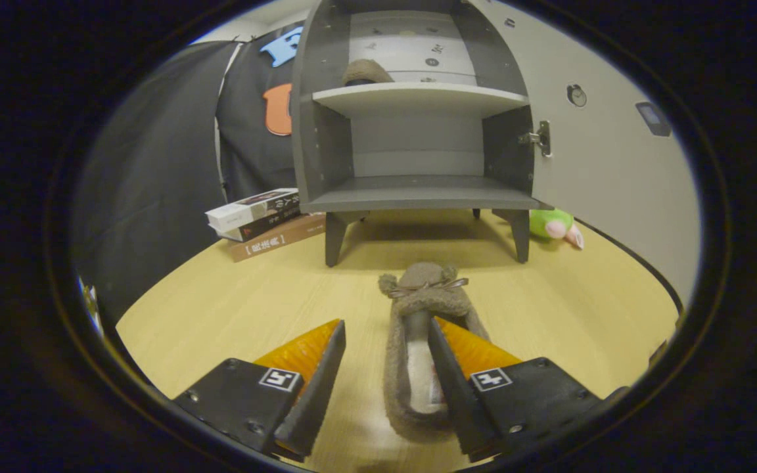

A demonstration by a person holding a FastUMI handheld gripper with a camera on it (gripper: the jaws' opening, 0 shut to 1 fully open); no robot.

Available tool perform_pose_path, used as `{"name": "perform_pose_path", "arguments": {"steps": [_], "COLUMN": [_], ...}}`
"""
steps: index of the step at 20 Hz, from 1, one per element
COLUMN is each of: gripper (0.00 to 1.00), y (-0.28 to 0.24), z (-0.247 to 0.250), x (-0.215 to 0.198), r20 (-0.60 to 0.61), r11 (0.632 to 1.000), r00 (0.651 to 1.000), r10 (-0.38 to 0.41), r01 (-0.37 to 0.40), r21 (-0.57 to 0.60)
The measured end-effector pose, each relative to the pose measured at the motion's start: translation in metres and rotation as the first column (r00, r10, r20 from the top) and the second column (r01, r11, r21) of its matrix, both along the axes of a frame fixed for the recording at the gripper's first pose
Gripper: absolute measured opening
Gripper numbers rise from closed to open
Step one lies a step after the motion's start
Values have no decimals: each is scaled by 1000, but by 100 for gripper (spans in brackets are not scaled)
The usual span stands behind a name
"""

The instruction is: Open the shoe cabinet door, grab the shoes and put them into the shoe cabinet, then close the shoe cabinet door.

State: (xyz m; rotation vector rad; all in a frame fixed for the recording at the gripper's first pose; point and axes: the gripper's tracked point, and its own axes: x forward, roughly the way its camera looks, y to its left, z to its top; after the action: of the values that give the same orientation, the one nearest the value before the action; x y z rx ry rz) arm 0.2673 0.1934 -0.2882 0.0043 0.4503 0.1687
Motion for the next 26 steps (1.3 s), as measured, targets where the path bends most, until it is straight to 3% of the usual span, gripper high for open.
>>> {"name": "perform_pose_path", "arguments": {"steps": [1, 2, 5, 9, 14, 19, 26], "gripper": [64, 60, 57, 16, 14, 14, 14], "y": [3, 5, 6, 7, -9, -21, -38], "z": [-3, -6, -15, -14, -2, 25, 102], "x": [3, 4, 6, 3, -18, -45, -87], "r20": [-17, -32, -62, -54, 19, 40, 137], "r11": [1000, 1000, 999, 996, 997, 996, 995], "r00": [1000, 999, 998, 996, 997, 996, 988], "r10": [7, 9, 29, 67, 75, 85, 78], "r01": [-7, -8, -27, -64, -75, -86, -85], "r21": [10, 11, 27, 57, -9, 22, 48]}}
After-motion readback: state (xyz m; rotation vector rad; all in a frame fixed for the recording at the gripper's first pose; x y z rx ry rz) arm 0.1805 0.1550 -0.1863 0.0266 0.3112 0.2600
